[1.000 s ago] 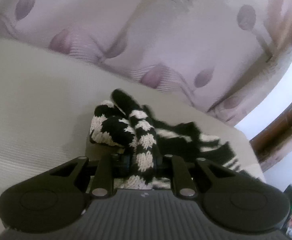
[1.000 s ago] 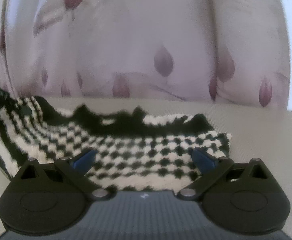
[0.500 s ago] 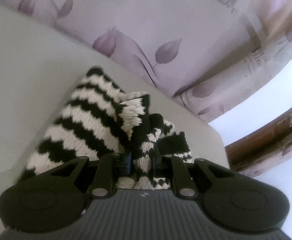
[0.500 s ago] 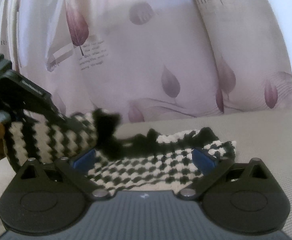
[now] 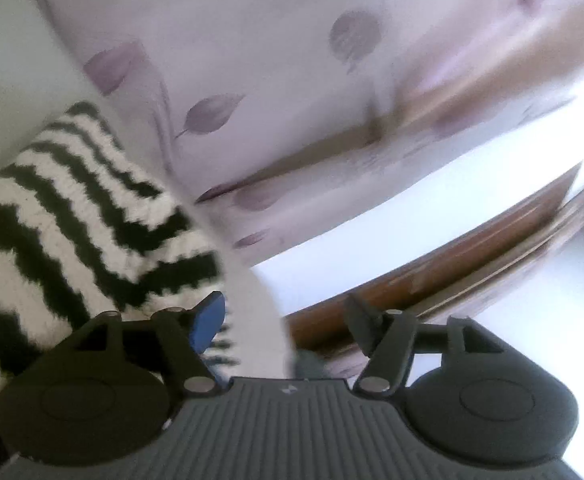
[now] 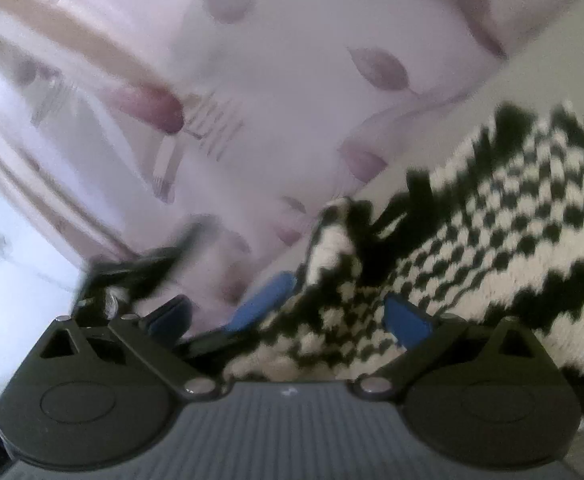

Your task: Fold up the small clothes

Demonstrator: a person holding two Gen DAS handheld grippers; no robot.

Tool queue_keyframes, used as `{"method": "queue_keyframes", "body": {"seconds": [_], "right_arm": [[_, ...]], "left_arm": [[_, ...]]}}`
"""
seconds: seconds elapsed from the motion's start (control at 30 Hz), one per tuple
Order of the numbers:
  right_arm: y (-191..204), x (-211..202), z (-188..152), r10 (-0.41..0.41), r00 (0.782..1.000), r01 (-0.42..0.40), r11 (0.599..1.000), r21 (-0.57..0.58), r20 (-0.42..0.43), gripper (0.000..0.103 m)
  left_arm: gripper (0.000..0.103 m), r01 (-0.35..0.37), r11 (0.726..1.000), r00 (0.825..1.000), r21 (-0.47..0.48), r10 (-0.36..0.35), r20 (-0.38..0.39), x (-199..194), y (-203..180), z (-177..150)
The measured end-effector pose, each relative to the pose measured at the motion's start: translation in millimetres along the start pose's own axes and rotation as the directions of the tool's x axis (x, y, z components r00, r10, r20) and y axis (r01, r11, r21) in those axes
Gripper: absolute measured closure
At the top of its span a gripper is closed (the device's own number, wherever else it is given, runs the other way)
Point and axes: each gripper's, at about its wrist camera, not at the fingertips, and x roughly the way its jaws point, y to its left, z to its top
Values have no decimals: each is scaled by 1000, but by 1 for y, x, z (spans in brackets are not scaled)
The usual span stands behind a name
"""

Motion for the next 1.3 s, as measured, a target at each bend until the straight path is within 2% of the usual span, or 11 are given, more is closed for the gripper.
{"method": "queue_keyframes", "body": {"seconds": [0.1, 0.17, 0.3, 0.47, 0.53, 0.63, 0.73, 0.87, 0.97, 1.03, 1.3], "right_arm": [[-6, 4, 1, 15, 1000, -15, 998, 53, 9, 0], [-5, 10, 3, 7, 1000, -7, 998, 59, 0, 0], [-4, 24, 10, -14, 999, 16, 997, 79, -29, 0], [10, 57, 12, -84, 992, 84, 996, -2, -94, 1], [19, 68, 11, -122, 985, 114, 991, -76, -118, 41], [25, 84, 11, -213, 967, 190, 969, -156, -143, 70], [31, 84, 8, -240, 964, 207, 949, -239, -116, 82], [42, 77, 12, -213, 974, 187, 946, -266, -74, 85], [50, 74, 17, -201, 978, 176, 939, -294, -57, 86], [50, 70, 22, -196, 980, 176, 941, -288, -42, 86], [42, 39, 48, -187, 982, 190, 948, -255, 36, 87]], "left_arm": [[35, 33, 999, 996, -15, -31, 89, -32, -1, -4], [28, -67, 995, 990, 70, 57, 131, -50, -4, -10], [31, -229, 937, 973, 266, 208, 105, -57, 1, -30], [30, -164, 904, 986, 395, 156, 54, -58, 11, -52], [23, -150, 890, 989, 430, 141, 54, -55, 11, -59], [14, -137, 851, 990, 506, 115, 76, -52, 9, -69], [11, -163, 810, 987, 563, 130, 100, -55, 1, -80], [7, -216, 834, 969, 508, 117, 219, -74, -4, -69], [0, -278, 877, 914, 393, 116, 390, -102, -1, -60], [0, -338, 869, 889, 361, 169, 425, -109, 8, -52], [1, -349, 899, 914, 265, 263, 310, -100, 40, -46]]}}
